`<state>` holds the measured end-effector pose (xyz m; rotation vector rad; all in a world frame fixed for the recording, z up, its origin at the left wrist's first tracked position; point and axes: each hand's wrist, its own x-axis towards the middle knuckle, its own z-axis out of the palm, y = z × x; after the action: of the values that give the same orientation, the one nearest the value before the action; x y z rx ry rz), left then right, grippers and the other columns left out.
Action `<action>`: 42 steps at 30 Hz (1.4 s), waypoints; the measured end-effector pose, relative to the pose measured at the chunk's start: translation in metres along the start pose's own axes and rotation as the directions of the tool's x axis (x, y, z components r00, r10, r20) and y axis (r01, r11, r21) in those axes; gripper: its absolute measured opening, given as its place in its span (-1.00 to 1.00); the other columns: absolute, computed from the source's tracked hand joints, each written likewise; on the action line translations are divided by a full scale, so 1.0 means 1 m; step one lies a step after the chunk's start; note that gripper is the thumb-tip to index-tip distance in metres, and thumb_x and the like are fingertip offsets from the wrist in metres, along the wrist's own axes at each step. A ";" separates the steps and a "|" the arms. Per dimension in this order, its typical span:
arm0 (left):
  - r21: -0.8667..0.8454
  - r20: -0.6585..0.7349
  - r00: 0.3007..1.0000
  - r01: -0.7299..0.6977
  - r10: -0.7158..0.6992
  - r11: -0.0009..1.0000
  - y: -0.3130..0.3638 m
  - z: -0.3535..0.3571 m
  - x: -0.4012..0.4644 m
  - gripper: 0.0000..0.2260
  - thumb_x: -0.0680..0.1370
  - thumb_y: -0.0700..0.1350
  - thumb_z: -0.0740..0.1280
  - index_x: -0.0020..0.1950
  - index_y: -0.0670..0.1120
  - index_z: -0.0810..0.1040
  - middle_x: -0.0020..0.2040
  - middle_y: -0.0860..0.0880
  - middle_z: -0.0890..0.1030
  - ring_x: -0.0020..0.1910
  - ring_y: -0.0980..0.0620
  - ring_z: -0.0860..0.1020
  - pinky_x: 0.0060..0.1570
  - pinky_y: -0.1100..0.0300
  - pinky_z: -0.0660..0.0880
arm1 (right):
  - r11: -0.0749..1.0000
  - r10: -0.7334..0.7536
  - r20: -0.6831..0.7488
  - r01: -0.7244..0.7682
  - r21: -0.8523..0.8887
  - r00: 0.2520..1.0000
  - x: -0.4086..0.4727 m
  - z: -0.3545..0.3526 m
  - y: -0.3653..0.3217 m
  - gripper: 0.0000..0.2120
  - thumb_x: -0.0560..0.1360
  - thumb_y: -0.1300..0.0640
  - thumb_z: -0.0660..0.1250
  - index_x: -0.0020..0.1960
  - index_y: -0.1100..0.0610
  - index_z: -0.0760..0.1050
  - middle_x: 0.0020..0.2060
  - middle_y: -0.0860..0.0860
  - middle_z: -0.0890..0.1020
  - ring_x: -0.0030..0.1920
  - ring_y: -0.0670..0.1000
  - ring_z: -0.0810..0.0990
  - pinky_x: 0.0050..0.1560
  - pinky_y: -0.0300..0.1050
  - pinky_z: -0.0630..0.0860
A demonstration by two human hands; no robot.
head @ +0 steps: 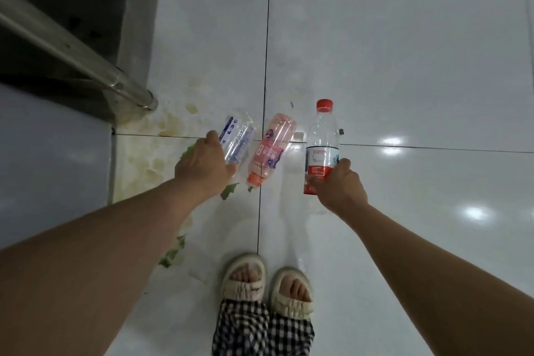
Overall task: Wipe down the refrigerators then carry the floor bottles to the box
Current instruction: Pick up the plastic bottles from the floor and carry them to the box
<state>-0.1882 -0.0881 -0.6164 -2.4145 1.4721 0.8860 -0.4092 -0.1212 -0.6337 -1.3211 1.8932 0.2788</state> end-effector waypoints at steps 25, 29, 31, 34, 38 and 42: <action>0.001 0.092 0.994 -0.054 0.054 0.999 0.014 0.092 0.107 -0.49 0.47 -0.03 0.38 0.30 -0.15 0.24 0.13 -0.19 0.48 -0.03 -0.14 0.49 -0.20 0.08 0.38 | 0.995 -0.091 0.028 0.090 0.038 0.995 0.095 0.077 0.023 -0.31 0.44 -0.07 0.41 0.39 0.15 0.14 0.23 0.15 0.41 0.20 0.16 0.43 0.17 0.13 0.47; 0.079 0.068 0.997 -0.044 0.038 0.996 0.030 0.034 0.061 -0.44 0.50 -0.06 0.36 0.41 -0.12 0.20 0.27 -0.17 0.42 0.17 -0.15 0.47 -0.12 0.08 0.33 | 0.989 -0.146 0.042 0.146 -0.011 0.988 0.046 0.026 0.009 -0.31 0.47 -0.03 0.39 0.43 0.19 0.13 0.28 0.18 0.39 0.26 0.17 0.38 0.13 0.02 0.38; 0.131 0.079 0.995 -0.067 0.057 0.989 0.040 0.000 0.036 -0.47 0.50 -0.11 0.35 0.40 -0.12 0.20 0.24 -0.18 0.42 0.16 -0.16 0.48 -0.14 0.07 0.35 | 0.980 -0.184 0.060 0.188 -0.067 0.981 0.017 -0.003 -0.004 -0.34 0.49 -0.01 0.37 0.43 0.20 0.13 0.27 0.17 0.38 0.27 0.16 0.36 0.14 0.00 0.38; 0.194 0.094 0.988 -0.142 0.126 0.971 0.054 -0.056 -0.001 -0.47 0.48 -0.13 0.37 0.37 -0.12 0.23 0.16 -0.16 0.45 0.10 -0.15 0.50 -0.18 0.08 0.36 | 0.949 -0.253 0.072 0.262 -0.178 0.965 -0.028 -0.050 -0.025 -0.37 0.49 0.05 0.36 0.43 0.20 0.14 0.27 0.15 0.38 0.28 0.15 0.35 0.17 -0.01 0.38; 0.232 0.089 0.980 -0.192 0.175 0.954 0.079 -0.137 -0.053 -0.53 0.48 -0.20 0.33 0.34 -0.10 0.25 0.15 -0.12 0.45 0.13 -0.14 0.49 -0.15 0.08 0.34 | 0.901 -0.330 0.071 0.337 -0.272 0.941 -0.091 -0.120 -0.052 -0.43 0.49 0.12 0.35 0.40 0.17 0.18 0.27 0.12 0.37 0.28 0.13 0.33 0.14 -0.03 0.39; 0.267 0.078 0.972 -0.235 0.222 0.934 0.102 -0.221 -0.106 -0.58 0.52 -0.15 0.28 0.35 -0.08 0.25 0.17 -0.09 0.44 0.15 -0.09 0.48 -0.09 0.09 0.37 | 0.848 -0.403 0.034 0.388 -0.361 0.914 -0.156 -0.197 -0.079 -0.44 0.49 0.16 0.32 0.42 0.14 0.18 0.28 0.09 0.37 0.26 0.10 0.35 0.13 -0.05 0.41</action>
<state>-0.2235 -0.1562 -0.3620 -2.0409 1.7553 0.7173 -0.4124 -0.1609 -0.3732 -1.9448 1.5964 0.3991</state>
